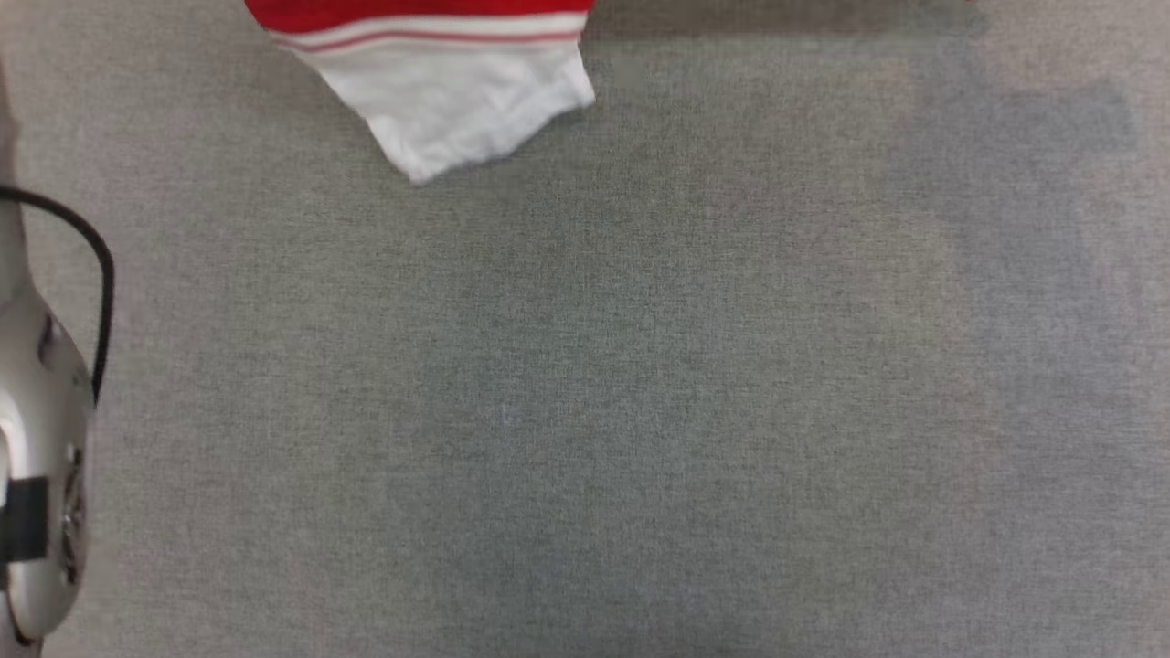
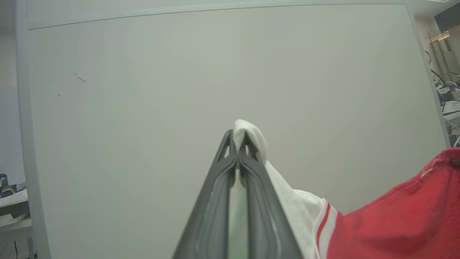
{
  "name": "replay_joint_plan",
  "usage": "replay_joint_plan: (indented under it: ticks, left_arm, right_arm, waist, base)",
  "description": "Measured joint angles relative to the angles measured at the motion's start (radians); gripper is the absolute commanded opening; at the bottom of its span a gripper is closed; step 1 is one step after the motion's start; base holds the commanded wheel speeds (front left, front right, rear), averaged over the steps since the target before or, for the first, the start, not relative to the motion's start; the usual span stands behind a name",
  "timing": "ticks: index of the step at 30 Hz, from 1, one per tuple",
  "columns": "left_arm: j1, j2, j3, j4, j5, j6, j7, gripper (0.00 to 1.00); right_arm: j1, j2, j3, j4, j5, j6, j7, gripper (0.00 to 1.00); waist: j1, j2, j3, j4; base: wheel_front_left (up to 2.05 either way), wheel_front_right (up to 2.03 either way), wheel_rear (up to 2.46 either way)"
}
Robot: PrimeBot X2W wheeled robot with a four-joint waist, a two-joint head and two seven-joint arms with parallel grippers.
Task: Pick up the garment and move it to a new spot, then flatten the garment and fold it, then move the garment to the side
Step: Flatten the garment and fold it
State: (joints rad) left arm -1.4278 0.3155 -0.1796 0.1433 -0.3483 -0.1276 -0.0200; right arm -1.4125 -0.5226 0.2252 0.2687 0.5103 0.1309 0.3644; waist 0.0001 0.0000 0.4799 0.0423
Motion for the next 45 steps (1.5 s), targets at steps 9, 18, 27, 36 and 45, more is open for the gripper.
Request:
replay_joint_plan:
  ticks: [9,18,27,36,45]
  left_arm:
    - [-0.320,0.039,-0.076,0.200,-0.009,0.000,-0.048,0.00]
    - [-0.380,0.068,-0.142,0.354,-0.054,0.000,-0.128,0.00]
    - [-0.188,0.081,-0.216,0.426,-0.096,0.000,-0.198,0.00]
    - [0.152,0.077,-0.221,0.405,-0.128,0.006,-0.232,0.00]
    - [0.561,0.082,-0.202,0.275,-0.137,0.037,-0.236,0.00]
  right_arm:
    - [-0.305,0.019,0.056,0.187,-0.080,0.000,-0.092,0.00]
    - [-0.388,0.045,0.137,0.346,-0.088,0.000,-0.180,0.00]
    - [-0.243,0.057,0.258,0.402,-0.007,0.000,-0.249,0.00]
    - [0.044,0.053,0.376,0.377,0.103,0.000,-0.317,0.00]
    - [0.298,0.026,0.477,0.358,0.194,0.000,-0.352,0.00]
  waist:
    - [0.0001,0.0000,0.122,-0.008]
    - [0.0001,0.0000,0.177,-0.014]
    - [0.0000,0.0000,0.170,-0.008]
    - [-0.0001,0.0000,0.118,-0.004]
    - [-0.0002,0.0000,0.019,-0.005]
  base:
    - [0.00,0.00,0.00]
    - [0.00,0.00,0.00]
    - [0.00,0.00,0.00]
    - [0.00,0.00,0.00]
    - [0.00,0.00,0.00]
